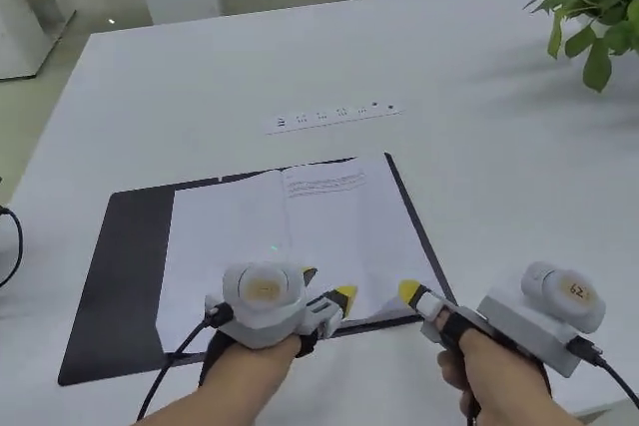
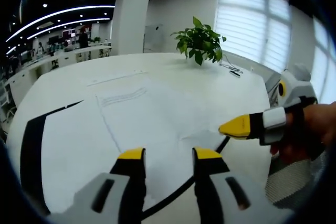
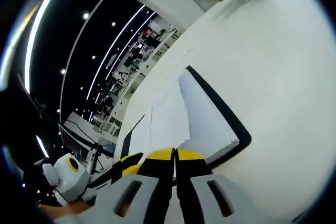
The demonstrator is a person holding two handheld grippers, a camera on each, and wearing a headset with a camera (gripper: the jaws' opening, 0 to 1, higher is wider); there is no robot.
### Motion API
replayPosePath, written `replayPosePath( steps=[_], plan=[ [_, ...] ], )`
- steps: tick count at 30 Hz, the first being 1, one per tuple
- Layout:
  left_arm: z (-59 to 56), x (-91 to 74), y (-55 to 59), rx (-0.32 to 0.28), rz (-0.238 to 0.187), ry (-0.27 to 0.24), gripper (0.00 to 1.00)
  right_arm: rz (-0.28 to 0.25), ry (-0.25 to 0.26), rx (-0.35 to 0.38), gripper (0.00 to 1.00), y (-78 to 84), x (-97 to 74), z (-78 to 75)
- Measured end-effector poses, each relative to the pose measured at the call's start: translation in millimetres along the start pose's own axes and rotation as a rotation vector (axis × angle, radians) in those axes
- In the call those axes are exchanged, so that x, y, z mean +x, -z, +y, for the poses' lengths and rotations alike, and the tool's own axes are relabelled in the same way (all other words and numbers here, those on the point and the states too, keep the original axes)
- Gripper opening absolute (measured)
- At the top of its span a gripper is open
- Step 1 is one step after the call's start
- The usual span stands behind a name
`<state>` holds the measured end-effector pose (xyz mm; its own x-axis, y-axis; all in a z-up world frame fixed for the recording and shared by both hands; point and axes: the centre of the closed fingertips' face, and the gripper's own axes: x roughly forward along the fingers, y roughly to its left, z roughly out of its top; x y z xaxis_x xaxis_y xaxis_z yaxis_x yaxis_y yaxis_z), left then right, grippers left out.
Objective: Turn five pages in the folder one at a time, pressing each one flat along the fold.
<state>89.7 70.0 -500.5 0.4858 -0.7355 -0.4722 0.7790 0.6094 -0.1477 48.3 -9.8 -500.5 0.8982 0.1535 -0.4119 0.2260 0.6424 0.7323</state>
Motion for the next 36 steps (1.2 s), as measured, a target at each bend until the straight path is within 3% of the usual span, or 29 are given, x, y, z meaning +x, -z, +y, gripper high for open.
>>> replayPosePath(
  steps=[2,10,20,28,36],
  plan=[
    [6.4,-10.9,-0.5,0.016,-0.001,-0.012,0.36,-0.010,-0.013,-0.024,0.00,-3.5,-1.1,9.0],
    [27.6,-52.6,-5.9,-0.019,-0.058,-0.060,0.38,-0.021,-0.057,-0.081,0.00,-8.1,-4.5,36.9],
    [44.8,-96.0,-6.8,-0.022,-0.109,-0.093,0.41,-0.025,-0.124,-0.118,0.00,-5.3,-9.9,73.4],
    [70.2,-126.9,0.7,-0.043,-0.119,-0.145,0.41,0.015,-0.193,-0.248,0.00,11.7,-8.0,112.6],
    [85.2,-148.8,7.9,-0.063,-0.120,-0.173,0.40,0.053,-0.236,-0.285,0.00,29.9,-0.7,136.9]
  ],
)
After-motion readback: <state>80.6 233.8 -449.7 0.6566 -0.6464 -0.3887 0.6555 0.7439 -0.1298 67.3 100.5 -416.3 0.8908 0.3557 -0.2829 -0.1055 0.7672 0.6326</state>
